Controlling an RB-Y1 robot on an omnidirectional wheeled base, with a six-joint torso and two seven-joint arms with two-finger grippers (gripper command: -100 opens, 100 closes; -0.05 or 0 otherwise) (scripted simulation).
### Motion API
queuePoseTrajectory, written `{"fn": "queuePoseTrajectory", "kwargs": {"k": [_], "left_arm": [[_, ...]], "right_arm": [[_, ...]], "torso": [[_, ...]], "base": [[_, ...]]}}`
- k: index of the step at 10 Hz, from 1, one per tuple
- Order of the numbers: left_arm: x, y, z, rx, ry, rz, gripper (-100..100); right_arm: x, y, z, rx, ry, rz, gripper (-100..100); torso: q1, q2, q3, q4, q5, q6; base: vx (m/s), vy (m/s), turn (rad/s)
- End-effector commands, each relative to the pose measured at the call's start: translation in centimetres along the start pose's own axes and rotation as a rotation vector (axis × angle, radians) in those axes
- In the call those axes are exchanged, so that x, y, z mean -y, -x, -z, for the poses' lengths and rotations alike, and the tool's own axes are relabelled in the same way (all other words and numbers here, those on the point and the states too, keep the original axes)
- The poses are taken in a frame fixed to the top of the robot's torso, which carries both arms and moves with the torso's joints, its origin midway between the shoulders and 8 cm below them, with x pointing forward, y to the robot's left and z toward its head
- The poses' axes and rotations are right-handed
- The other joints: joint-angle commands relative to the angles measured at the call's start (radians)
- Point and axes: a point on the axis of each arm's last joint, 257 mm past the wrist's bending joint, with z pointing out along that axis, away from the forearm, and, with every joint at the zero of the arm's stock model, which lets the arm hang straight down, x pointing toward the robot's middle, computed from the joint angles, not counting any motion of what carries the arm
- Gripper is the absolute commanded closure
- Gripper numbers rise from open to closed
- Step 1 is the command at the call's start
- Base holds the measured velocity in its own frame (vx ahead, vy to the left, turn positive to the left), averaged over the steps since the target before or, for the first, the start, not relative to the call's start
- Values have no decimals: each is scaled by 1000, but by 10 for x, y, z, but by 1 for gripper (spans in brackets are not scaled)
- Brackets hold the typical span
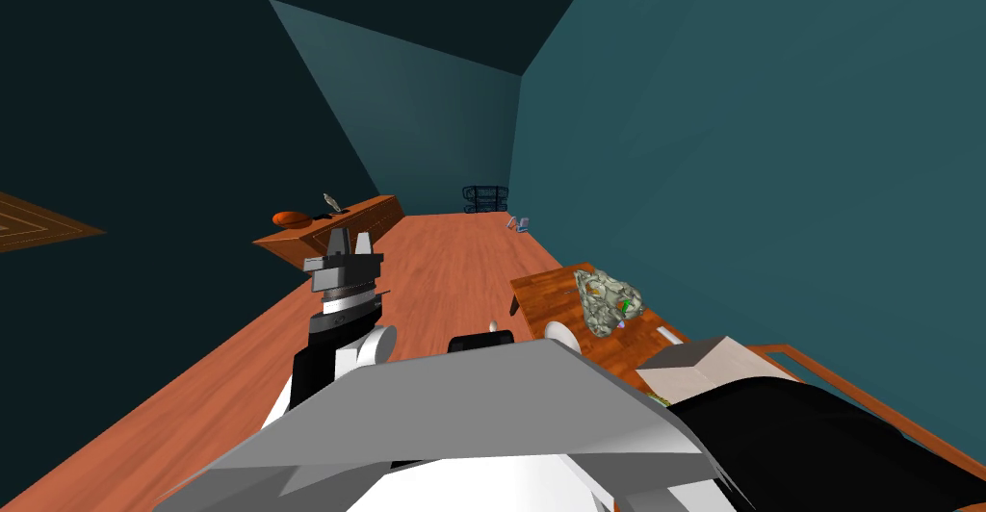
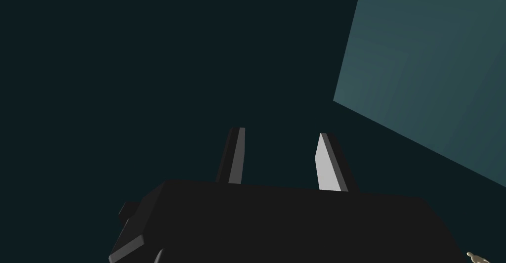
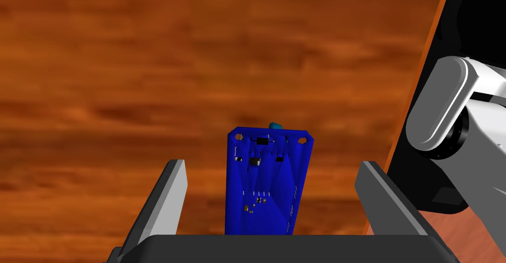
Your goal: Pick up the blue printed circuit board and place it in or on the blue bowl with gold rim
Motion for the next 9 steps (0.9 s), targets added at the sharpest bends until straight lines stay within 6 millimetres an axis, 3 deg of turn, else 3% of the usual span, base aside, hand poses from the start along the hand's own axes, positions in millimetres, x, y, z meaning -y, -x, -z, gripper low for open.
{"fn": "queuePoseTrajectory", "kwargs": {"k": [1, 9], "left_arm": [[0, 0, 0, 0, 0, 0, 0], [0, 0, 0, 0, 0, 0, 0]], "right_arm": [[1, 2, 0, 0, 0, 1, -100], [1, 2, 0, 0, 0, 1, -100]], "torso": [[0, 0, 0, 0, 0, 0], [0, 0, 0, 0, 0, 0]], "base": [[4, 9, -24], [0, -1, 3]]}}
